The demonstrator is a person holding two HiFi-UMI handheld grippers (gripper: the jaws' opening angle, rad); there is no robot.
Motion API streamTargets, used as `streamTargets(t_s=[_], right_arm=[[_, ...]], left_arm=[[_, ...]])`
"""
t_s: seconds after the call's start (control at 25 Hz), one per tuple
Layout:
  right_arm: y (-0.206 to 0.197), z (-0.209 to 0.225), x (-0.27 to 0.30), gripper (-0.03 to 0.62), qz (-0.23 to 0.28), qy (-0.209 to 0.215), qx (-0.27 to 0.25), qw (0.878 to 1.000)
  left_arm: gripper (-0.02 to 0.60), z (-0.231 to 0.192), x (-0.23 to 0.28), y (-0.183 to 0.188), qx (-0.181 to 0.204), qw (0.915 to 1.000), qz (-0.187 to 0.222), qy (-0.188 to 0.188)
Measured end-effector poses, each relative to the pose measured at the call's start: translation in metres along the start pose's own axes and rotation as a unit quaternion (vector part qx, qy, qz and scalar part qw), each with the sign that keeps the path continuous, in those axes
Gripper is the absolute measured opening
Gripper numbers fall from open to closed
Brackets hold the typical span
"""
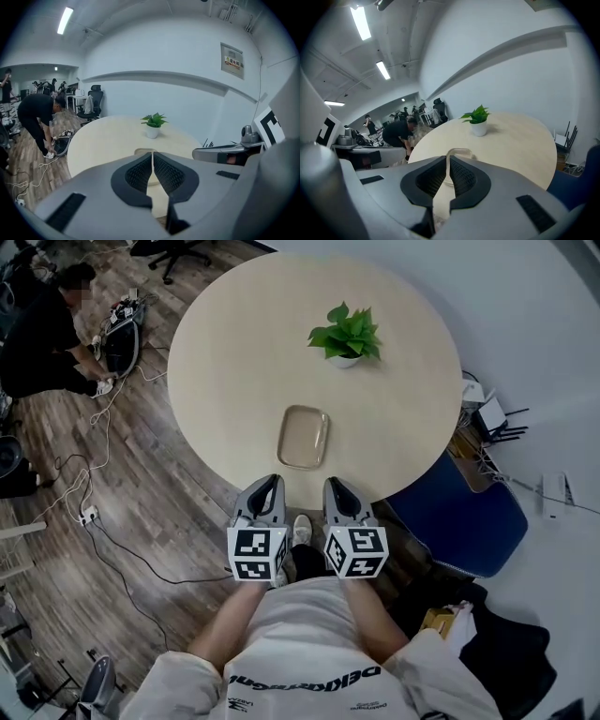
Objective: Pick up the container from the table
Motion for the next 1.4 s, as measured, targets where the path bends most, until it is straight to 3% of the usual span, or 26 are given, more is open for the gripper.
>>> streamTargets(t_s=[0.2, 0.32, 0.64, 0.92, 1.4], right_arm=[[-0.002, 0.012, 0.028, 0.068, -0.011, -0.004, 0.016, 1.000], [-0.004, 0.017, 0.044, 0.091, -0.022, -0.008, 0.024, 0.999], [-0.017, 0.033, 0.082, 0.130, -0.048, -0.018, 0.049, 0.997], [-0.023, 0.049, 0.109, 0.147, -0.066, -0.029, 0.065, 0.995], [-0.040, 0.069, 0.143, 0.155, -0.088, -0.014, 0.122, 0.989]], left_arm=[[0.024, -0.016, 0.030, -0.006, -0.023, 0.9996, -0.016, 0.005], [0.090, -0.025, 0.047, -0.011, -0.036, 0.9989, -0.029, 0.008], [0.107, -0.043, 0.090, -0.025, -0.057, 0.9966, -0.058, 0.012], [0.128, -0.057, 0.120, -0.037, -0.083, 0.9935, -0.078, -0.004], [0.141, -0.076, 0.155, -0.054, -0.164, 0.9814, -0.092, -0.039]])
Point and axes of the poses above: the fingertips, and each gripper's own axes: x forward along the fingers, z to its right, y out of its top, the point moved 7 cm from there along -x, backward along the fingers, and after that the axes turned 7 degrees about -z, right-handed, at the moved point
